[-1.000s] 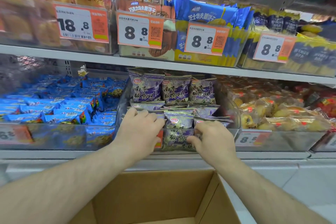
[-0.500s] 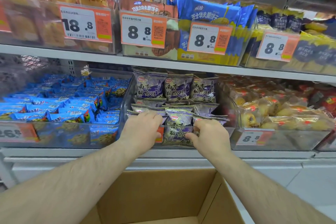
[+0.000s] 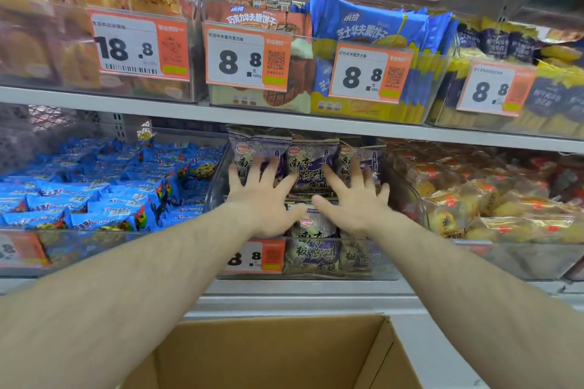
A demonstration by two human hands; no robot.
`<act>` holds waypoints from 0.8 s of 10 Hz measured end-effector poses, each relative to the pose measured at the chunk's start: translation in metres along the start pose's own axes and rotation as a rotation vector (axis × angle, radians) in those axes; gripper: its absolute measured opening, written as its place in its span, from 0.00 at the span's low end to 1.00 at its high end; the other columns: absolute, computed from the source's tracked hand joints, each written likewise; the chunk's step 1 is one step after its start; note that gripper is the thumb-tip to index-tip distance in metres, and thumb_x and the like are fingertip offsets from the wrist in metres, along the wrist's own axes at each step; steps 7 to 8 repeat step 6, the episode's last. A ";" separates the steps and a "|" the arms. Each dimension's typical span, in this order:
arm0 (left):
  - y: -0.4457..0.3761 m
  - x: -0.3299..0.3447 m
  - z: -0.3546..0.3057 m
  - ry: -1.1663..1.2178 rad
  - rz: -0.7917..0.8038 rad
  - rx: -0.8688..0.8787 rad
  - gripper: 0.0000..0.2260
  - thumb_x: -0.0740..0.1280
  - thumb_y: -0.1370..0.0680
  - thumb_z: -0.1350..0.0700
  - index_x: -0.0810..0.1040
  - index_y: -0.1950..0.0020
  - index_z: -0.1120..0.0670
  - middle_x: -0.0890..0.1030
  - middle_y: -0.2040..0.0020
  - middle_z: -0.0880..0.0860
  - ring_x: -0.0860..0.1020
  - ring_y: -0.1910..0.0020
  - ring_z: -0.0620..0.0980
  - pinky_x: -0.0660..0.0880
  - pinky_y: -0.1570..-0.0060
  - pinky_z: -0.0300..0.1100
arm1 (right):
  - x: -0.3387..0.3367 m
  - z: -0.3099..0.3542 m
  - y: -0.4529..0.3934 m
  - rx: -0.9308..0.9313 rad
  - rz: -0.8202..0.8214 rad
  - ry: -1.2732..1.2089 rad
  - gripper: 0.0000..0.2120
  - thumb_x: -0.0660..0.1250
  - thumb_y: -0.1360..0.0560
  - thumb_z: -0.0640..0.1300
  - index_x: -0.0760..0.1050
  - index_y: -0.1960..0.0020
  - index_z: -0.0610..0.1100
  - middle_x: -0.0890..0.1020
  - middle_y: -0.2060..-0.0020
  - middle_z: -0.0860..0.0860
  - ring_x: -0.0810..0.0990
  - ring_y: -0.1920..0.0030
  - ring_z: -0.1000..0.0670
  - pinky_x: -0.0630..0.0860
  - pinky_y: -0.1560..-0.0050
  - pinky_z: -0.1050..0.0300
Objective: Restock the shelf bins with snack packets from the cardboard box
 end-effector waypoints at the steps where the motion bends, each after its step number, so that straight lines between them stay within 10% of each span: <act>1: -0.022 0.016 0.012 0.023 0.104 -0.061 0.35 0.46 0.27 0.26 0.40 0.23 0.35 0.33 0.22 0.50 0.28 0.26 0.58 0.32 0.33 0.71 | 0.006 -0.006 -0.026 0.043 0.059 -0.056 0.34 0.46 0.28 0.76 0.39 0.26 0.70 0.33 0.23 0.51 0.34 0.23 0.39 0.41 0.30 0.25; 8: -0.001 -0.008 -0.004 -0.034 0.039 0.024 0.36 0.48 0.27 0.27 0.45 0.22 0.39 0.44 0.20 0.51 0.40 0.22 0.57 0.37 0.31 0.71 | -0.017 0.005 0.010 -0.015 -0.075 0.002 0.35 0.45 0.26 0.74 0.43 0.23 0.64 0.48 0.21 0.47 0.47 0.22 0.40 0.45 0.27 0.32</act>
Point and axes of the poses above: each hand's wrist, its own y-axis away from the middle knuckle, its own x-axis out of the palm, z = x × y, the point moved 10 cm from there along -y, towards the middle knuckle
